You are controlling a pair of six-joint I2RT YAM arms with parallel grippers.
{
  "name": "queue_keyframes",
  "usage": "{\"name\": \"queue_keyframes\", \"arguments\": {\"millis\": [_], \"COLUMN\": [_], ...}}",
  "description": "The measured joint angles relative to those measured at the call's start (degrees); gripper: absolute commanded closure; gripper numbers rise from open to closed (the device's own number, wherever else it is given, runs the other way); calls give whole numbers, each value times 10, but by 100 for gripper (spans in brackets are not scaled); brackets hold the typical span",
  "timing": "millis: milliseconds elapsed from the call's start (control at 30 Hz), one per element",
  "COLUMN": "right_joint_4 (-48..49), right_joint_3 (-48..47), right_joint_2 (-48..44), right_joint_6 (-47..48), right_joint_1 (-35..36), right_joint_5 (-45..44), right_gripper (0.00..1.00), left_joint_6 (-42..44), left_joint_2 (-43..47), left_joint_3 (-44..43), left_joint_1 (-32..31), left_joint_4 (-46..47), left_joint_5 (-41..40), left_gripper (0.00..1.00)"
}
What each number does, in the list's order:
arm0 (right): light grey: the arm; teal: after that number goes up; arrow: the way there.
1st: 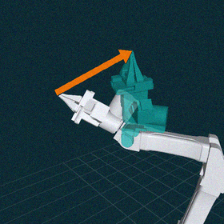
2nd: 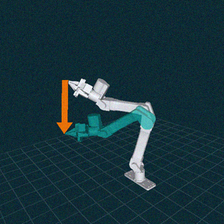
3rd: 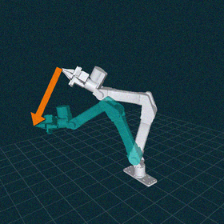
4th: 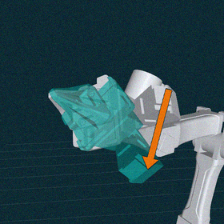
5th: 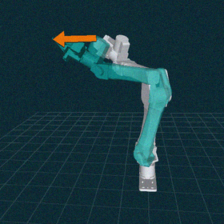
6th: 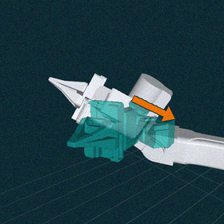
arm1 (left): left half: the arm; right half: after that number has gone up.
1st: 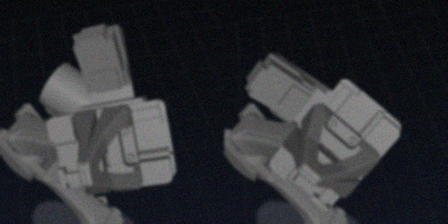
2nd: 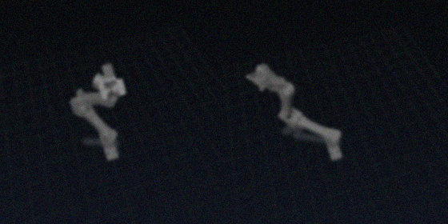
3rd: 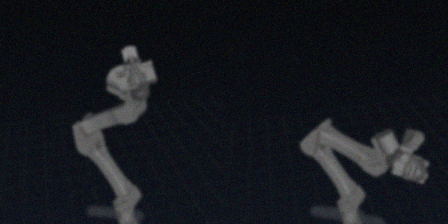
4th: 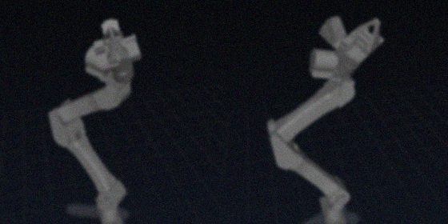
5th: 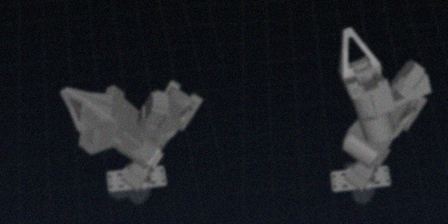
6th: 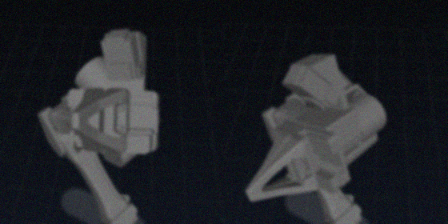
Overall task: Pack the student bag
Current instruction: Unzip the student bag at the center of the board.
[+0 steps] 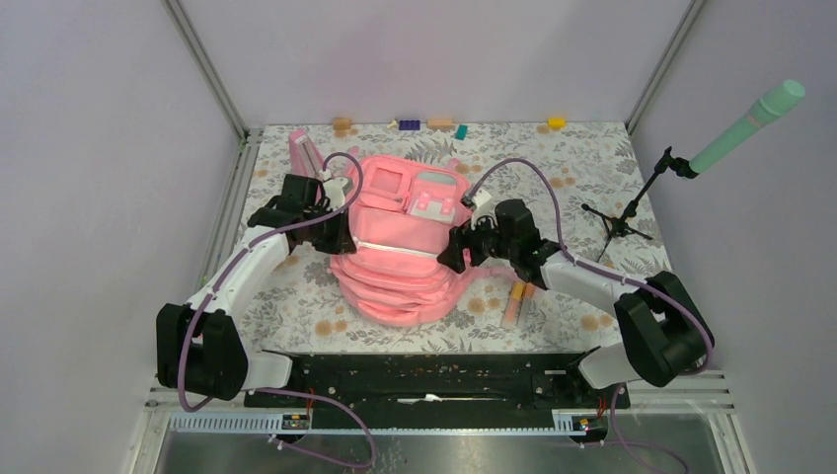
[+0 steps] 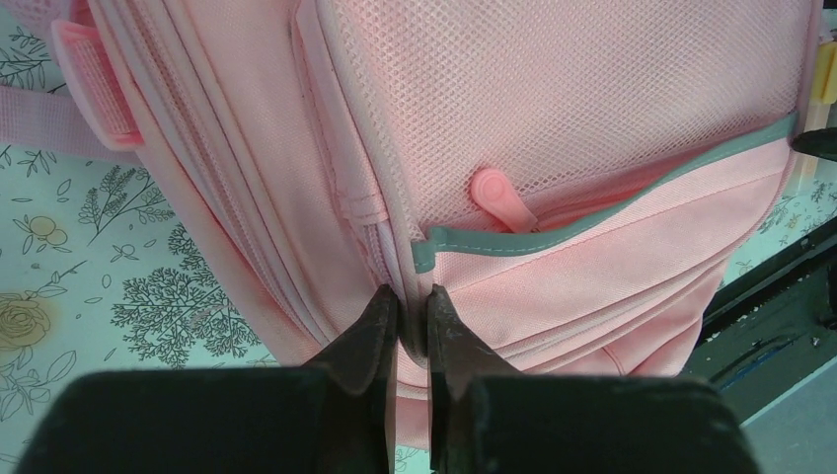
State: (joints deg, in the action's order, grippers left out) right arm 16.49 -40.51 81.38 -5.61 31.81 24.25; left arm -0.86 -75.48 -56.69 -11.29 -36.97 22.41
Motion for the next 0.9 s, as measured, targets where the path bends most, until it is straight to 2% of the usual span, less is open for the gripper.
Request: {"name": "queue_keyframes", "arguments": {"millis": [333, 500, 900], "right_joint_4": [27, 30, -41], "right_joint_3": [-48, -49, 18], "right_joint_2": [70, 70, -42], "right_joint_6": [-10, -29, -43], "right_joint_1": [0, -2, 0], "right_joint_5": [42, 62, 132], "right_gripper": [20, 22, 32], "left_joint_6": [-2, -2, -3], "left_joint_2": [1, 1, 3], "left_joint_3": [0, 0, 0], "left_joint_1": [1, 2, 3], "left_joint_4": [0, -2, -5], "left_joint_5": [-4, -15, -32], "left_gripper": [100, 100, 100]}}
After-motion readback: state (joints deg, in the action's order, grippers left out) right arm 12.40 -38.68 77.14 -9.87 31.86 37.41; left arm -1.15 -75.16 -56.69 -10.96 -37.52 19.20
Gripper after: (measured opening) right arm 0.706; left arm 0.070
